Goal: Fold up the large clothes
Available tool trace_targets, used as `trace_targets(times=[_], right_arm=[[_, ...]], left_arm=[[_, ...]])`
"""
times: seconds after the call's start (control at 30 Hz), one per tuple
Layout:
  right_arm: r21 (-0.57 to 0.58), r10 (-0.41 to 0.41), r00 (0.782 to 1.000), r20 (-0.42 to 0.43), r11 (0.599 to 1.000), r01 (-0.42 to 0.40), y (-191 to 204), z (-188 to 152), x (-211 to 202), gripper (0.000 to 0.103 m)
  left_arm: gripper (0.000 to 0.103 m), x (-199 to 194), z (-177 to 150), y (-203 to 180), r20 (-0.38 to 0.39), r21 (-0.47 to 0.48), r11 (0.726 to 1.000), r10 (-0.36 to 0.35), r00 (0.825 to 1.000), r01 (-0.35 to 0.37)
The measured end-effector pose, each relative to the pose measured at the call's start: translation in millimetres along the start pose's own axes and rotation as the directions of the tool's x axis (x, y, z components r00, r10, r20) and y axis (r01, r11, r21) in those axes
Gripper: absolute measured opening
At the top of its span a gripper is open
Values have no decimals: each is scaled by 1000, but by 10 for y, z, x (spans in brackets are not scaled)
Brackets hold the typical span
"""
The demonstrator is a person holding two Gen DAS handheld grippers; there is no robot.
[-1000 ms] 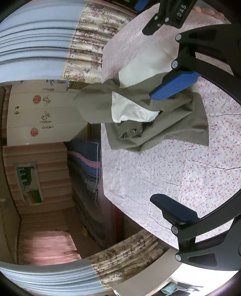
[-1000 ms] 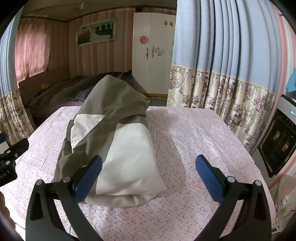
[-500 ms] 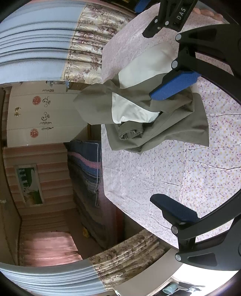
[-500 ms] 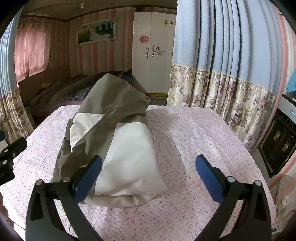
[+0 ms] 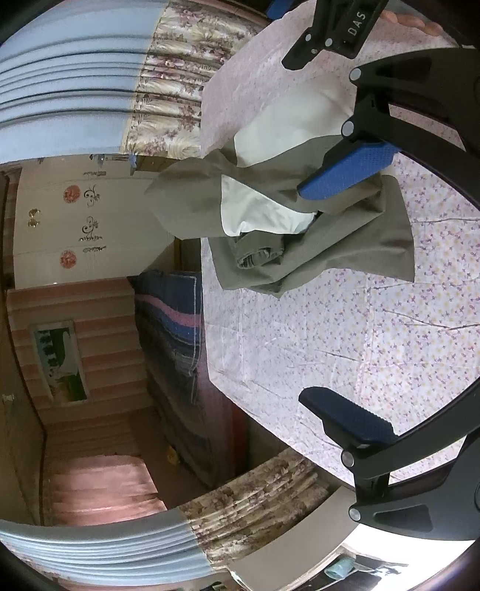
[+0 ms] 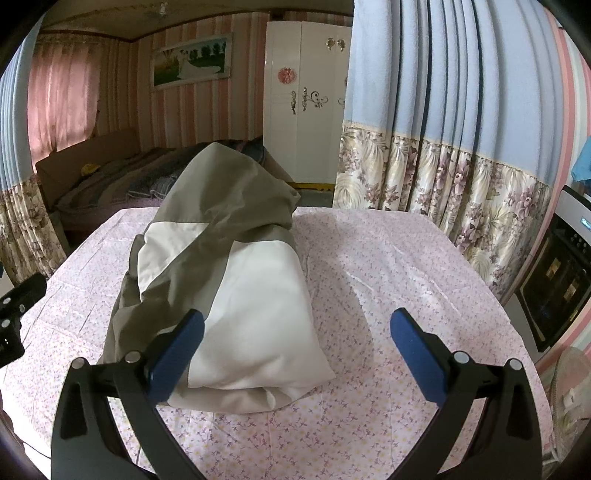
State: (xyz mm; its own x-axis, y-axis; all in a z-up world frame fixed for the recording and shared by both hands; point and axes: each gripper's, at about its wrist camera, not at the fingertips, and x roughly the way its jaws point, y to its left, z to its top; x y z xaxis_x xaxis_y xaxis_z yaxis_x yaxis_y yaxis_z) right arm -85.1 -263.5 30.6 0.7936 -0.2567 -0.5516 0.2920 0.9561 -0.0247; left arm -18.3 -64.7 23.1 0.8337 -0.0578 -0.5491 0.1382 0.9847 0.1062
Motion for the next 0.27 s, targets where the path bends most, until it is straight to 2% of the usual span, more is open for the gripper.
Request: trace_targets(times=[0.27], right_arm=[[0, 0, 1000, -1, 1000, 0, 15, -5, 8, 101]], left_arm=[[100, 65, -16, 14, -32, -3, 1000, 13, 999, -13]])
